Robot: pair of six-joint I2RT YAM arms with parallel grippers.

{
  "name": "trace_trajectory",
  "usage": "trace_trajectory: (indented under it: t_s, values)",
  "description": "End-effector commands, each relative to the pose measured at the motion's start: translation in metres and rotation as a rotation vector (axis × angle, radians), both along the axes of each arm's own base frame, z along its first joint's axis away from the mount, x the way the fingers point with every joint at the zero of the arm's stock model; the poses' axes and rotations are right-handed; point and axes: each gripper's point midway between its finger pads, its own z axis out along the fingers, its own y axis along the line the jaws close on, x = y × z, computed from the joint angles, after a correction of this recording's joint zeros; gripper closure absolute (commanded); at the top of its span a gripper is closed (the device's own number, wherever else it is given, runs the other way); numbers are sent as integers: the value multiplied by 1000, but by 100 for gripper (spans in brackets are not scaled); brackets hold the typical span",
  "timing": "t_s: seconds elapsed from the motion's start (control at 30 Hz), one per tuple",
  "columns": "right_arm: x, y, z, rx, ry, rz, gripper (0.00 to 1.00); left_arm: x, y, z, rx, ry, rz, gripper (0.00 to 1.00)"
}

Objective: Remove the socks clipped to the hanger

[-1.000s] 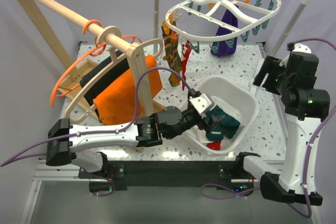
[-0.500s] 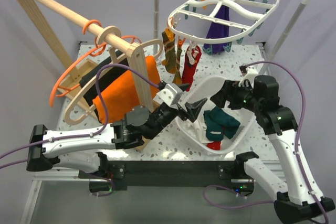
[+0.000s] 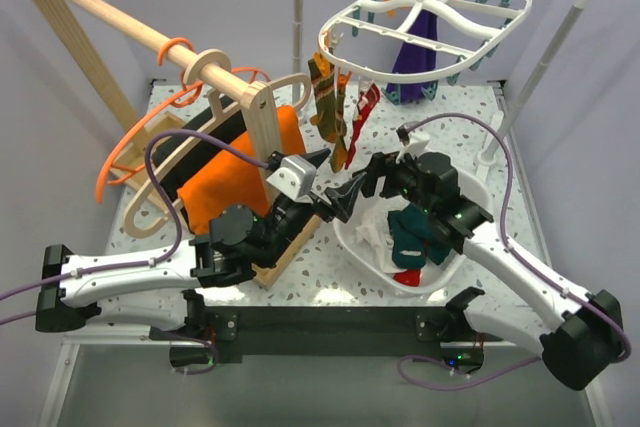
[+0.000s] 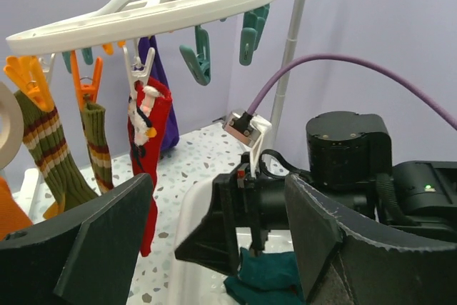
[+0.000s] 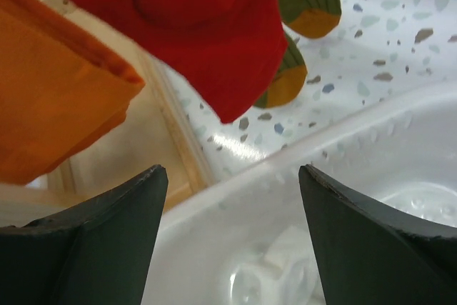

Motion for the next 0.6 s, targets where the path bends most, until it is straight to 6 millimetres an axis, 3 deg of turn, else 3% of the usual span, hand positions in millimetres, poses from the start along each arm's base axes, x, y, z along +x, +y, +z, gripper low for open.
trace_trajectory:
  t_s: [0.0,0.07,0.1,0.13,0.3,0.4,0.43,0.57]
  values:
    - [45,15,47,117,-269,-82,22,2,17,10,-32,-10,44,21]
    - [59,30,33,92,-257,-58,24,2,21,11,-31,-10,47,21]
    - [66,36,44,109,-284,-61,24,2,23,13,-35,-11,50,21]
    - [70,45,36,105,-271,-49,25,1,26,14,-39,-9,49,21]
    - [91,53,46,116,-280,-103,32,1,34,11,-31,-7,61,21]
    - [96,47,46,101,-268,-155,47,2,38,8,-21,-7,73,21]
    - [95,47,47,99,-267,-151,60,2,37,6,-14,-7,77,21]
    - [81,47,46,89,-237,-131,86,4,33,-5,7,4,81,21]
